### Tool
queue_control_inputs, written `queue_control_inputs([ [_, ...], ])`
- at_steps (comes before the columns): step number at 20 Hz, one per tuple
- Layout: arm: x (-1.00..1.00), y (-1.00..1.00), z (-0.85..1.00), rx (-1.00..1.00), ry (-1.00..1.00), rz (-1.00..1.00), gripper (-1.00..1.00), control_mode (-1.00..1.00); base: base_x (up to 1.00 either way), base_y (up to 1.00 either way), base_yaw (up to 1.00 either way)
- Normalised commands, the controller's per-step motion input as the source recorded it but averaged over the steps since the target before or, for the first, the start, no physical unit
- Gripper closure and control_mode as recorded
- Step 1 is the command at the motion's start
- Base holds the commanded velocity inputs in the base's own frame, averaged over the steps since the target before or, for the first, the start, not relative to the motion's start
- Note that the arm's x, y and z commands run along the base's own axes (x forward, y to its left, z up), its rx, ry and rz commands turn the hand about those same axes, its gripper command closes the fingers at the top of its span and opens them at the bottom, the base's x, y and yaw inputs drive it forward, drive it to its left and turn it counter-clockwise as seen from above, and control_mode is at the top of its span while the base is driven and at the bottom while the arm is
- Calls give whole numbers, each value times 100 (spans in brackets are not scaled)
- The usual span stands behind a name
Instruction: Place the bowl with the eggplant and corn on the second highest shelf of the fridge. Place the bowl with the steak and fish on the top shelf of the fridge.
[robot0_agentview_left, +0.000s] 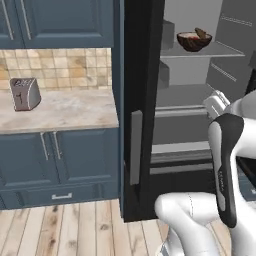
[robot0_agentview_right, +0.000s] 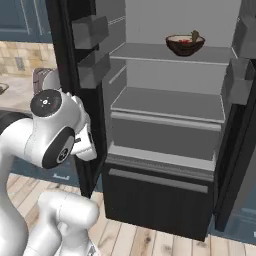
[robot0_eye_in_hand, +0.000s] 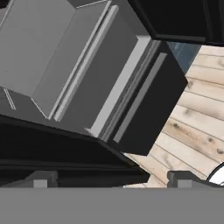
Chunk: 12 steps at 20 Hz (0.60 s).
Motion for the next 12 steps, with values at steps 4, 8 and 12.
queue_control_inputs([
  [4, 0, 0, 0, 0, 0, 0, -100, 100, -100, 91, 19],
  [8, 0, 0, 0, 0, 0, 0, -100, 100, -34, 100, 57],
  [12, 0, 0, 0, 0, 0, 0, -100, 100, 63, 100, 37],
])
